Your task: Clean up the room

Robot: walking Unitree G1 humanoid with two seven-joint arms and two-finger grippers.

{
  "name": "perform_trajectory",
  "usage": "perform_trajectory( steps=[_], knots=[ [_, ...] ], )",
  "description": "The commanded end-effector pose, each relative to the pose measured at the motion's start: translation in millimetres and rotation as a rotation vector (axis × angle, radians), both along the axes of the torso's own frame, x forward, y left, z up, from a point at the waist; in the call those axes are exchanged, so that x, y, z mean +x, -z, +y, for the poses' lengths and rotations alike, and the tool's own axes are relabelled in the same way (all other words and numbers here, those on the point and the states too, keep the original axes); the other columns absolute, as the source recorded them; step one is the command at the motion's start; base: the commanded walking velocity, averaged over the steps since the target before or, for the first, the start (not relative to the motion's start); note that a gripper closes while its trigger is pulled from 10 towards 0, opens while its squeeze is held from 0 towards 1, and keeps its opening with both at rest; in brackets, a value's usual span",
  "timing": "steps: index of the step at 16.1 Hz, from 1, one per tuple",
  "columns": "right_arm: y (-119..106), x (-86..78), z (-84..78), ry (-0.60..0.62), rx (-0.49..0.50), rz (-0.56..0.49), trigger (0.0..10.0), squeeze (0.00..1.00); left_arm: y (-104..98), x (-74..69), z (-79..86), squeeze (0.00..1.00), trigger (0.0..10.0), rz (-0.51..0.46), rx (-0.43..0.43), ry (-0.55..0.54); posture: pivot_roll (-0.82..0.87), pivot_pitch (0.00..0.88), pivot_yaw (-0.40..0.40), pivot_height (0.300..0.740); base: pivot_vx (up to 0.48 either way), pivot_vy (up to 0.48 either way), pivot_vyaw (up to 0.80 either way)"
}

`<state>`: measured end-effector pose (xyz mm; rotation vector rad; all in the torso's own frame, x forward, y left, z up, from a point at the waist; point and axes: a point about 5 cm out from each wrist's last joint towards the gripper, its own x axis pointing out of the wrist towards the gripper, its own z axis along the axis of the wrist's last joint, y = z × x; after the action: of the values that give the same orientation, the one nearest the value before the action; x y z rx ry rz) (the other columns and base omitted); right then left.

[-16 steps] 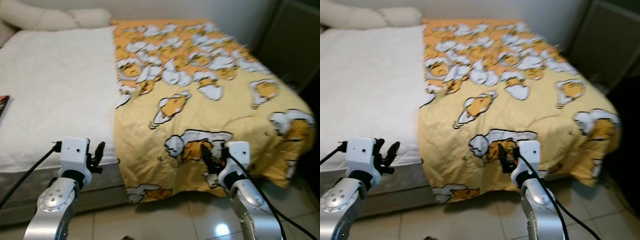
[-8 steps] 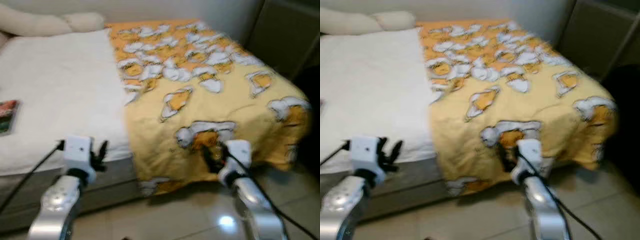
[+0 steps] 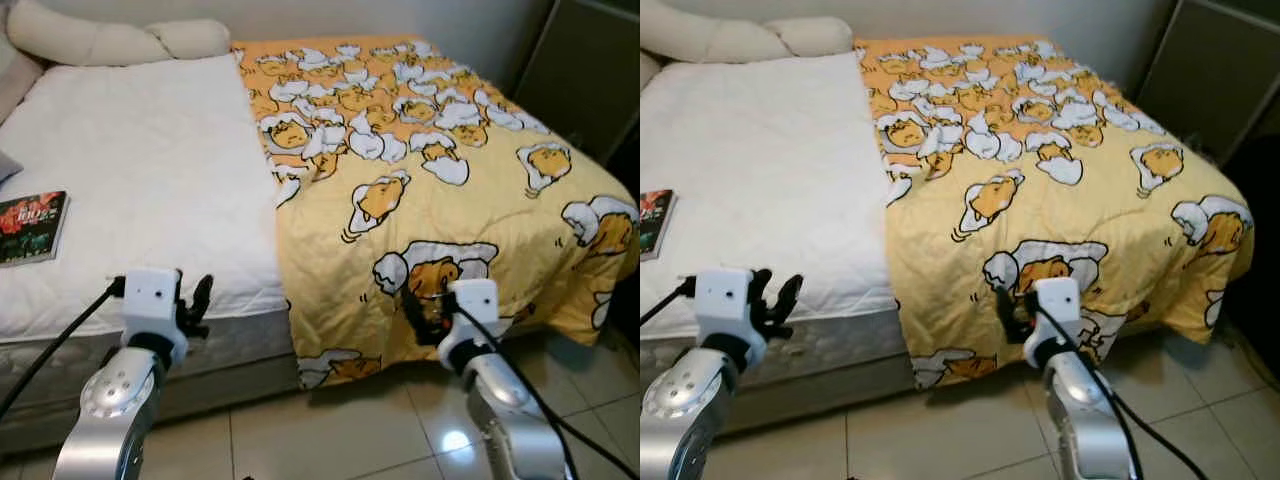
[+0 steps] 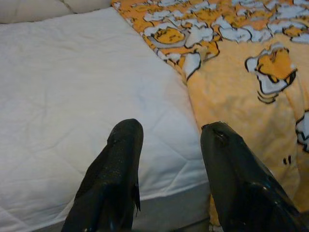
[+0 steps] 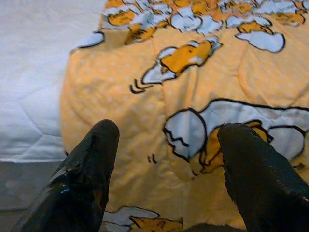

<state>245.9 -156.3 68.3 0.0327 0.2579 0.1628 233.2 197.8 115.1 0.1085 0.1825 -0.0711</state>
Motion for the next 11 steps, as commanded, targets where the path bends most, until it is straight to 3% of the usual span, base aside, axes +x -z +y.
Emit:
perform_trajectory(
  steps=[1, 4, 11],
  knots=[
    [-4.0, 4.6, 2.1, -0.006, 0.002, -0.011, 10.0, 0.0, 3.3, -0.3, 2.5, 0.0, 10.0, 0.014, 0.002, -0.009, 0.0, 0.0, 0.008, 0.74, 0.311, 0.0, 0.75],
    [-5.0, 8.3, 3.8, -0.032, -0.002, -0.011, 10.0, 0.0, 2.8, 2.0, 2.5, 0.0, 10.0, 0.012, 0.0, -0.005, 0.01, 0.0, 0.01, 0.74, 0.309, 0.0, 0.0],
    [-5.0, 10.0, 17.0, -0.105, -0.006, -0.008, 10.0, 0.0, 3.5, 5.1, 4.0, 0.0, 10.0, 0.015, -0.001, 0.007, 0.0, 0.0, 0.019, 0.74, 0.325, 0.0, 0.71]
  ],
)
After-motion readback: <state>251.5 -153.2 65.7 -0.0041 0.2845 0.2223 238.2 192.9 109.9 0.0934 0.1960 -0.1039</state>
